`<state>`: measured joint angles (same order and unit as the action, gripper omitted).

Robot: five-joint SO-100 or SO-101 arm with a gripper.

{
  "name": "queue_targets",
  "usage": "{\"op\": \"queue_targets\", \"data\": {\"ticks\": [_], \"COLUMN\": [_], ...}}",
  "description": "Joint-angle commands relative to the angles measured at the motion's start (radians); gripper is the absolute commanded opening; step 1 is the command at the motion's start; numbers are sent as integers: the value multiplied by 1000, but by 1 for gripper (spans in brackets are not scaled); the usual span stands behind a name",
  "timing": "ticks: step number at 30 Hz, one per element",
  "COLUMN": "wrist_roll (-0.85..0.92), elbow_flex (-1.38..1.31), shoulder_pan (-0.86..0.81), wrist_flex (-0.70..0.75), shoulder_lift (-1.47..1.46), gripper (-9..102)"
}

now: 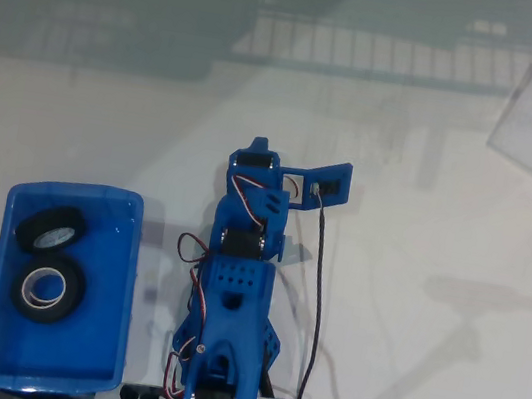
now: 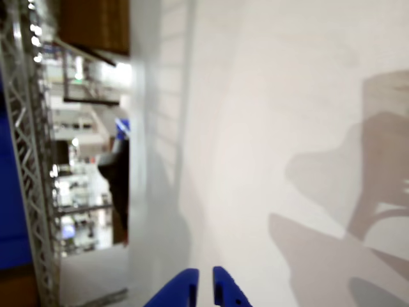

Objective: Grasp all tape and put them in the bin.

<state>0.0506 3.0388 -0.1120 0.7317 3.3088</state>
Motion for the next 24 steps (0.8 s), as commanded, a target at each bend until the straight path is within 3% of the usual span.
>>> {"op": "queue_targets", "data": {"ticks": [1,24], "wrist_roll": [23,41], "elbow_flex": [37,61], "shoulder_pan": [-8,-2], "wrist_flex": [-2,48], "shoulder_lift": [15,15], "gripper": [0,0]}}
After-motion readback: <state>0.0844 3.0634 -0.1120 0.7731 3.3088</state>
